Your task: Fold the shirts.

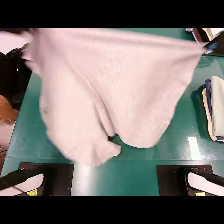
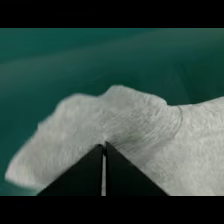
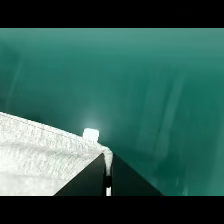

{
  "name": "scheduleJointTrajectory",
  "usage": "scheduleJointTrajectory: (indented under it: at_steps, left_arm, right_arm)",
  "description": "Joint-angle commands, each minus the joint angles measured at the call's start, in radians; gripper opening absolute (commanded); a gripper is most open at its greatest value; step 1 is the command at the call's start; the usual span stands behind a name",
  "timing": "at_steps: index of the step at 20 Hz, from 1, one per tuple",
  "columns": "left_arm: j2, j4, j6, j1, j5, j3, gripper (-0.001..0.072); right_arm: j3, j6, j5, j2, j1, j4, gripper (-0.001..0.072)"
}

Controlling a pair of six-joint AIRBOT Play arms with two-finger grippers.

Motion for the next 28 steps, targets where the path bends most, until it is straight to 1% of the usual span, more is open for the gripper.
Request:
scheduleJointTrajectory:
  at_steps: [1, 4, 6, 9, 11, 12, 13, 14, 15, 16, 17, 18, 20, 22, 24, 25, 28]
  left_arm:
    - [-0.233, -0.044, 0.002, 0.0, -0.018, -0.14, 0.0025]
    - [-0.389, -0.095, 0.016, -0.001, 0.117, -0.18, 0.0025]
    - [-0.445, -0.134, 0.046, -0.001, 0.217, -0.18, 0.0025]
    - [-0.476, -0.173, 0.062, -0.001, 0.364, -0.18, 0.0026]
    - [-0.477, -0.172, 0.061, -0.001, 0.412, -0.18, 0.0026]
    - [-0.477, -0.17, 0.061, -0.001, 0.412, -0.18, 0.0032]
    - [-0.477, -0.17, 0.061, -0.001, 0.398, -0.18, 0.0232]
    - [-0.477, -0.17, 0.061, 0.0, 0.376, -0.18, 0.0475]
    - [-0.476, -0.164, 0.061, 0.0, 0.347, -0.18, 0.0545]
    - [-0.475, -0.147, 0.061, 0.003, 0.309, -0.18, 0.0546]
    - [-0.47, -0.132, 0.059, 0.01, 0.26, -0.176, 0.0546]
    - [-0.461, -0.124, 0.04, 0.027, 0.193, -0.167, 0.0545]
    - [-0.43, -0.124, -0.058, 0.077, 0.033, -0.158, 0.0544]
    - [-0.38, -0.119, -0.07, 0.117, -0.071, -0.188, 0.0544]
    - [-0.294, -0.109, -0.07, 0.137, -0.111, -0.283, 0.0545]
    - [-0.238, -0.101, -0.07, 0.137, -0.107, -0.355, 0.0545]
    - [-0.026, -0.102, -0.083, 0.12, -0.08, -0.663, 0.0545]
  right_arm:
    - [-0.08, 0.001, -0.037, -0.219, 0.006, 0.01, 0.0011]
    - [-0.09, -0.003, -0.129, -0.362, 0.017, 0.012, 0.001]
    - [-0.09, -0.008, -0.183, -0.421, 0.026, 0.013, 0.0011]
    - [-0.09, -0.008, -0.237, -0.471, 0.05, 0.02, 0.0011]
    - [-0.09, -0.008, -0.26, -0.481, 0.058, 0.02, 0.0012]
    - [-0.09, -0.008, -0.275, -0.48, 0.061, 0.019, 0.0012]
    - [-0.087, -0.008, -0.285, -0.48, 0.061, 0.021, 0.0013]
    - [-0.078, -0.008, -0.28, -0.48, 0.061, 0.019, 0.0016]
    - [-0.063, -0.008, -0.27, -0.48, 0.058, 0.019, 0.0054]
    - [-0.043, -0.008, -0.253, -0.48, 0.052, 0.019, 0.0202]
    - [-0.015, -0.008, -0.221, -0.48, 0.042, 0.019, 0.0269]
    - [0.016, -0.008, -0.164, -0.479, 0.033, 0.019, 0.0269]
    - [0.044, -0.018, -0.064, -0.453, 0.008, 0.018, 0.0265]
    - [-0.009, -0.042, -0.056, -0.38, -0.01, 0.018, 0.0264]
    - [-0.112, -0.064, -0.051, -0.282, -0.021, 0.019, 0.0264]
    - [-0.172, -0.071, -0.047, -0.23, -0.021, 0.019, 0.0264]
    - [-0.358, -0.082, -0.05, -0.079, -0.021, 0.019, 0.0264]
